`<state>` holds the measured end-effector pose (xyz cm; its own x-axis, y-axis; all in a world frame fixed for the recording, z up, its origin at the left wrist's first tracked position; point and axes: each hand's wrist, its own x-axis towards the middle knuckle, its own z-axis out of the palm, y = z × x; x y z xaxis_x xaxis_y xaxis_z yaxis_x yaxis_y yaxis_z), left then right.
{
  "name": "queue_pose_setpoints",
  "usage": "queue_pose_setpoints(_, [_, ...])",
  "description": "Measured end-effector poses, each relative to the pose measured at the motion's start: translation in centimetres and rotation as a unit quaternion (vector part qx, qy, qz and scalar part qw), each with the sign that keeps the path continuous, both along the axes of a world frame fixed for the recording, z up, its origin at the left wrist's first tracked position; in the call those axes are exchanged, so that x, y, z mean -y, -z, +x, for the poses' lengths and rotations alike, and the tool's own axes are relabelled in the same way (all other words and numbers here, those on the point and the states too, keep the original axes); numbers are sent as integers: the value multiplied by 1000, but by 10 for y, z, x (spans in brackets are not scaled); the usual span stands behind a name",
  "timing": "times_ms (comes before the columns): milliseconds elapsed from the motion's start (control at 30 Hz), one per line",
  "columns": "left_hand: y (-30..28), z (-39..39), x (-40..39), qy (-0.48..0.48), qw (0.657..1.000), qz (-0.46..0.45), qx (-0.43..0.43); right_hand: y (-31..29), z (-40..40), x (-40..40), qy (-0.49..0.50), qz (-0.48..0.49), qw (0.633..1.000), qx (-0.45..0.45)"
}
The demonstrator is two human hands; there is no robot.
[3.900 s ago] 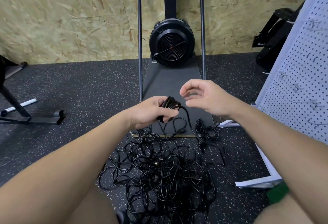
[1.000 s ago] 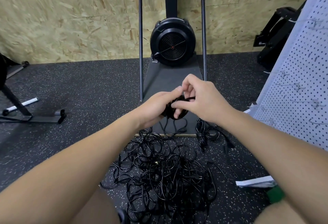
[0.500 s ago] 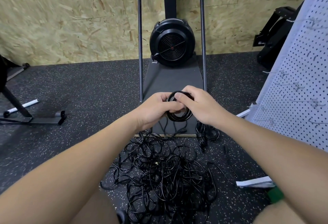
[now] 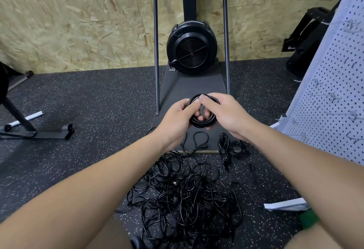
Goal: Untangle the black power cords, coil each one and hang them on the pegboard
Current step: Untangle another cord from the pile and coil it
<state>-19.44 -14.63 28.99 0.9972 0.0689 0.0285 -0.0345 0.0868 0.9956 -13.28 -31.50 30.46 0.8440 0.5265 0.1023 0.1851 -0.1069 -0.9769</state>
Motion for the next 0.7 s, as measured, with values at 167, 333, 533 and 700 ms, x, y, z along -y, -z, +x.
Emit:
queue_pose_setpoints(167, [-5, 0, -3, 33, 999, -9, -25, -3, -1, 1, 43, 15, 999, 10])
queue_pose_setpoints(333, [-5, -2, -16, 71, 994, 73, -37, -5, 4, 11, 52, -136, 975, 171])
queue_pose_setpoints(533, [-14, -4, 2, -30, 990, -39, -132, -2, -7, -1, 54, -139, 975, 163])
queue_pose_setpoints(700, [-6, -1, 3, -141, 984, 93, -60, -3, -14, -10, 14, -191, 966, 173])
